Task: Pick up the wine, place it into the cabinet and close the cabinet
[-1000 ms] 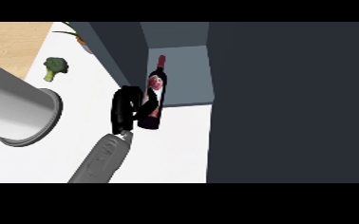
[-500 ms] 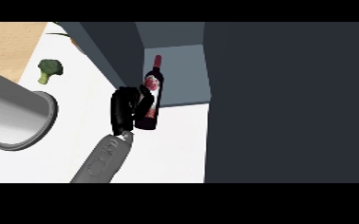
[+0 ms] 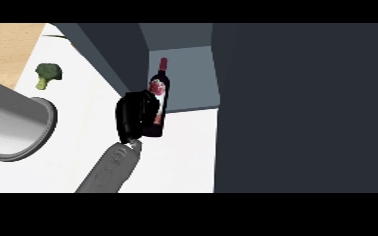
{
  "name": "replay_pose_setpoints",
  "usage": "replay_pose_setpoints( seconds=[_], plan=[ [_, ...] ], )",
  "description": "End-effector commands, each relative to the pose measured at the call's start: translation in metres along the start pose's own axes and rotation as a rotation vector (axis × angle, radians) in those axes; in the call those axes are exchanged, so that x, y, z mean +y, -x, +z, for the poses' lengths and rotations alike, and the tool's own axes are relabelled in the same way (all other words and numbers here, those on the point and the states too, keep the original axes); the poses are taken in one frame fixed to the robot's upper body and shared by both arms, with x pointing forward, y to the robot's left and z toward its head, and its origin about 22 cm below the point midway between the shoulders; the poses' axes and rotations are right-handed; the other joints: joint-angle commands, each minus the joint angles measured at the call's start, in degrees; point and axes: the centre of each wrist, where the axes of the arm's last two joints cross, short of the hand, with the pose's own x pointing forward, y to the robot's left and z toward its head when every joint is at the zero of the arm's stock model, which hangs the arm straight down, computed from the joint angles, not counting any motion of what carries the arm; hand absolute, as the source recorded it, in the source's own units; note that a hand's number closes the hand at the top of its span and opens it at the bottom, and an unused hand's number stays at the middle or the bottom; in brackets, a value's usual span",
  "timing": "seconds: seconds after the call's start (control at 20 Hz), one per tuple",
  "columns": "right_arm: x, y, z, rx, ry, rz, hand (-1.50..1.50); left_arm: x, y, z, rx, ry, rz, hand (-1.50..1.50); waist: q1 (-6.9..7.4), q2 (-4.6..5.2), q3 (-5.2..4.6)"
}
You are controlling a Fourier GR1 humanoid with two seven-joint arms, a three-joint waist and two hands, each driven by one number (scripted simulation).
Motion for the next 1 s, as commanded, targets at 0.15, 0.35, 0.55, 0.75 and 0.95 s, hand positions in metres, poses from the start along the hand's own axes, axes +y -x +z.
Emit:
replay_pose_setpoints(
  seconds=[0.15,0.35,0.55,0.75,0.95],
  plan=[
    [0.001,-0.003,0.002,-0.028,-0.010,-0.058,-1.50,-0.025,-0.048,-0.046,-0.163,0.124,-0.127,1.50,-2.97,1.53,-0.58],
    [0.000,-0.002,0.000,-0.038,-0.024,-0.056,-1.50,-0.036,-0.053,-0.036,-0.165,0.143,-0.135,1.50,-2.68,1.75,-0.68],
    [0.000,-0.007,0.002,-0.048,-0.019,-0.056,-1.50,-0.049,-0.064,-0.025,-0.139,0.150,-0.116,1.50,-2.59,1.48,-0.67],
    [0.000,-0.004,0.002,-0.035,-0.036,-0.048,-1.50,-0.049,-0.064,-0.028,-0.096,0.134,-0.149,1.50,-3.02,1.54,-0.62],
    [-0.001,-0.005,0.000,-0.043,-0.038,-0.046,-1.50,-0.045,-0.050,-0.031,-0.071,0.096,-0.218,1.50,-3.23,1.87,-0.67]
  ],
)
